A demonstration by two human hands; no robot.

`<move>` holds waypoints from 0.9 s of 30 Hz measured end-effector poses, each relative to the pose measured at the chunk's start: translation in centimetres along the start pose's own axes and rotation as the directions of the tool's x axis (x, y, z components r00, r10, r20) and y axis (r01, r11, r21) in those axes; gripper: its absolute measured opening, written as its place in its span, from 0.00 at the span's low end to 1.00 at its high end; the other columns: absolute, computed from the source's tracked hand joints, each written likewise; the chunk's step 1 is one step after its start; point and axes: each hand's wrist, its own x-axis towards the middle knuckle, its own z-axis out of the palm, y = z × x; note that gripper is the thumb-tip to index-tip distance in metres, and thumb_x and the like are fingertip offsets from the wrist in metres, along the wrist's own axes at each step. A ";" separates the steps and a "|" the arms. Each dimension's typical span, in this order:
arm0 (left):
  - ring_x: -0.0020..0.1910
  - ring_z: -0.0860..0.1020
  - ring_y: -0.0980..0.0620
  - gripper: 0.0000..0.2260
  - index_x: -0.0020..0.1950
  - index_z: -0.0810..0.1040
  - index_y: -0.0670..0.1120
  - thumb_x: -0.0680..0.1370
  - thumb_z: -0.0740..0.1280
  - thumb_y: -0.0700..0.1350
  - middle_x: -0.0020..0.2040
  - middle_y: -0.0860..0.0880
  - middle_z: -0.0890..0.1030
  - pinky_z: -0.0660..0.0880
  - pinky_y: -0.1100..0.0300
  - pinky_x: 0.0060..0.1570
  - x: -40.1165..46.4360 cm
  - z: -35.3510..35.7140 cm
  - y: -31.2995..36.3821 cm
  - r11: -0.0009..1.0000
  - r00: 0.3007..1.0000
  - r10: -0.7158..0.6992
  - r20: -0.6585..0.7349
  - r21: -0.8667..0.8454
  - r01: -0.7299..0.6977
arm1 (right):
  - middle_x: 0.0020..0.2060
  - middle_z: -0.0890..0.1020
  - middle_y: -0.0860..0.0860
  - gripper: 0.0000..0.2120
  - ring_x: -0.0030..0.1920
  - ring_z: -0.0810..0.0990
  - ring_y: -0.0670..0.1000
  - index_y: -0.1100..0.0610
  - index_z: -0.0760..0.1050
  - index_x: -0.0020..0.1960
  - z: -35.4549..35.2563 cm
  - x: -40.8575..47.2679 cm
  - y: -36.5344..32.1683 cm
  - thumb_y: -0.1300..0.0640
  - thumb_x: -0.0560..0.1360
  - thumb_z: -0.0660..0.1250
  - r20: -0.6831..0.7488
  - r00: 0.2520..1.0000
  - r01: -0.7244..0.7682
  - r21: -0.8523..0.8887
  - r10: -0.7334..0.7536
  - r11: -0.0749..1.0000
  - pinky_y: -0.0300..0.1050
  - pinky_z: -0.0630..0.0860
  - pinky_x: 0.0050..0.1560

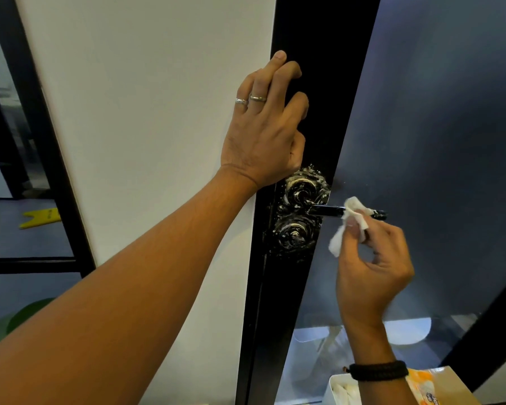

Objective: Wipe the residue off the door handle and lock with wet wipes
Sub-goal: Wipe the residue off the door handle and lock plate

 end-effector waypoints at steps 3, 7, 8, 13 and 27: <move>0.78 0.69 0.36 0.12 0.54 0.81 0.46 0.72 0.66 0.46 0.72 0.40 0.77 0.68 0.43 0.74 0.0 0.0 0.0 1.000 1.000 -0.003 0.005 -0.003 0.003 | 0.50 0.82 0.57 0.15 0.48 0.80 0.47 0.66 0.82 0.63 1.4 -0.5 -1.7 0.69 0.77 0.73 0.151 0.984 0.095 0.030 -0.098 0.995 0.29 0.76 0.51; 0.79 0.68 0.37 0.12 0.54 0.81 0.47 0.73 0.67 0.46 0.73 0.40 0.77 0.67 0.44 0.75 0.0 0.0 0.0 1.000 1.000 -0.009 0.004 -0.004 0.009 | 0.50 0.82 0.55 0.15 0.48 0.81 0.47 0.64 0.82 0.64 0.9 -0.1 0.0 0.66 0.79 0.73 0.140 0.989 0.054 0.025 -0.057 0.998 0.34 0.79 0.49; 0.79 0.68 0.37 0.11 0.54 0.81 0.47 0.73 0.66 0.46 0.73 0.40 0.77 0.66 0.44 0.76 0.0 -0.1 0.0 1.000 1.000 -0.007 0.004 -0.005 0.007 | 0.49 0.82 0.54 0.13 0.47 0.80 0.46 0.64 0.82 0.63 0.2 0.1 0.8 0.64 0.79 0.73 0.101 0.995 0.013 0.015 -0.015 1.000 0.36 0.80 0.47; 0.78 0.67 0.38 0.11 0.52 0.80 0.46 0.72 0.66 0.46 0.72 0.41 0.77 0.67 0.44 0.75 0.0 0.0 0.1 1.000 1.000 0.001 -0.013 -0.015 -0.002 | 0.48 0.79 0.50 0.12 0.46 0.79 0.46 0.66 0.82 0.61 -1.7 0.9 1.5 0.59 0.81 0.72 -0.024 0.997 -0.071 -0.059 0.070 0.996 0.39 0.80 0.45; 0.79 0.63 0.40 0.11 0.53 0.80 0.46 0.72 0.67 0.46 0.72 0.40 0.76 0.66 0.44 0.75 0.0 0.2 -0.1 1.000 1.000 -0.002 -0.003 -0.019 0.002 | 0.39 0.82 0.58 0.07 0.37 0.79 0.46 0.58 0.85 0.44 6.4 -1.8 0.5 0.60 0.80 0.72 0.213 0.840 -0.543 0.303 0.500 0.783 0.42 0.77 0.39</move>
